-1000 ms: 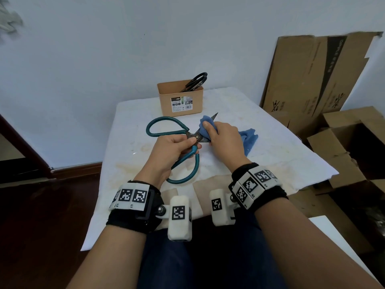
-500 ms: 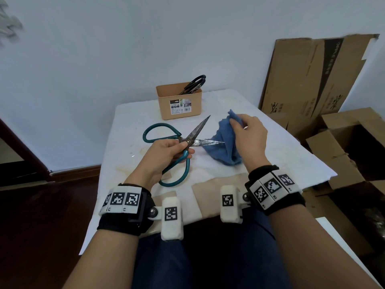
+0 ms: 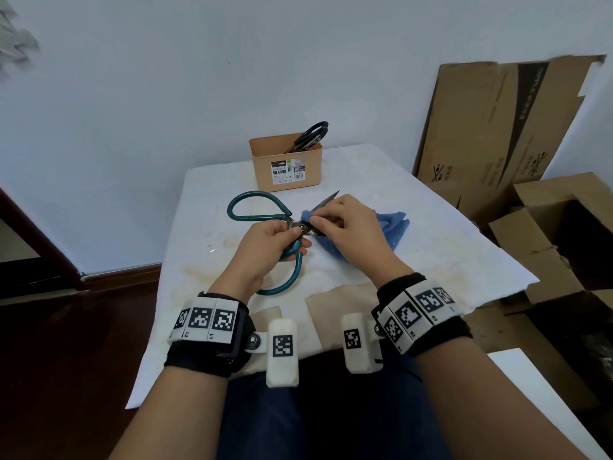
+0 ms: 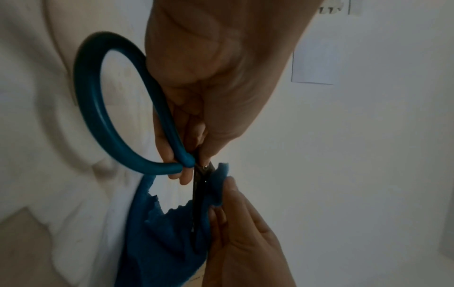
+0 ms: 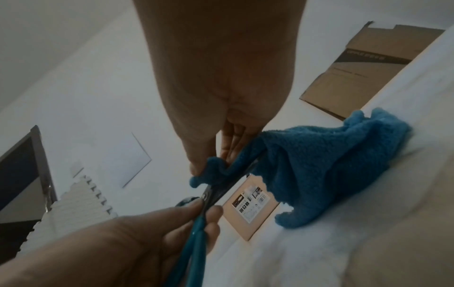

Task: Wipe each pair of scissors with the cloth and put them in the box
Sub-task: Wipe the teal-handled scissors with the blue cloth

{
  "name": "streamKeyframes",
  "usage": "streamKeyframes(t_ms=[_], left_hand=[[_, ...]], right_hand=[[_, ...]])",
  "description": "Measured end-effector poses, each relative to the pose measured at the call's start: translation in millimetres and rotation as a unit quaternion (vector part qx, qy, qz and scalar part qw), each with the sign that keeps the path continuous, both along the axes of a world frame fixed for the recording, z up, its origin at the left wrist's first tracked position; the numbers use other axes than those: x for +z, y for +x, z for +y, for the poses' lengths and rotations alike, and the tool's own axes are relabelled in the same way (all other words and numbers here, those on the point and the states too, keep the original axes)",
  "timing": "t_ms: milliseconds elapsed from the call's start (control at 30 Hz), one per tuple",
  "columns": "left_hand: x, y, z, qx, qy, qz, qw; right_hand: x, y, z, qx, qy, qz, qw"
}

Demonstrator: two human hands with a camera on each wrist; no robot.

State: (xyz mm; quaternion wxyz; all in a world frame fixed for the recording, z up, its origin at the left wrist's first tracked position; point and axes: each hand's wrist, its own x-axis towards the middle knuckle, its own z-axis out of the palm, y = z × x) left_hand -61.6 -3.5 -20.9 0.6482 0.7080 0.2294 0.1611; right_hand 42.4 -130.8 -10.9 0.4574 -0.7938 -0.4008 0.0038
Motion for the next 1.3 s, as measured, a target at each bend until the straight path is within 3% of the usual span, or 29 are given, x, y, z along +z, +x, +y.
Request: streamKeyframes(t_ms=[167,267,467,1300], left_hand=[[-1.1,1.2,-5.0,-0.013,0.01,-0.008,1.0],[-1.3,2.0,-7.6,-0.026,0.006,-0.014,1.0],[-2.3,3.9,-10.2,-0.026,-0.006,-0.033,0.999],[-2.9,3.0,-11.5,-0.023,0.017,-0.027,0.999]], right_hand=[[-14.8,5.1,6.6,-0.082,0.047,0.041,0.995],[-15.2,9.9,4.0,-0.128,-0.002,0.055,0.99],[-11.9,9.0,3.0,-0.102,-0.025,0.083,0.991],[-0.9,6.4,-5.9,-0.115,0.052,0.069,0.99]])
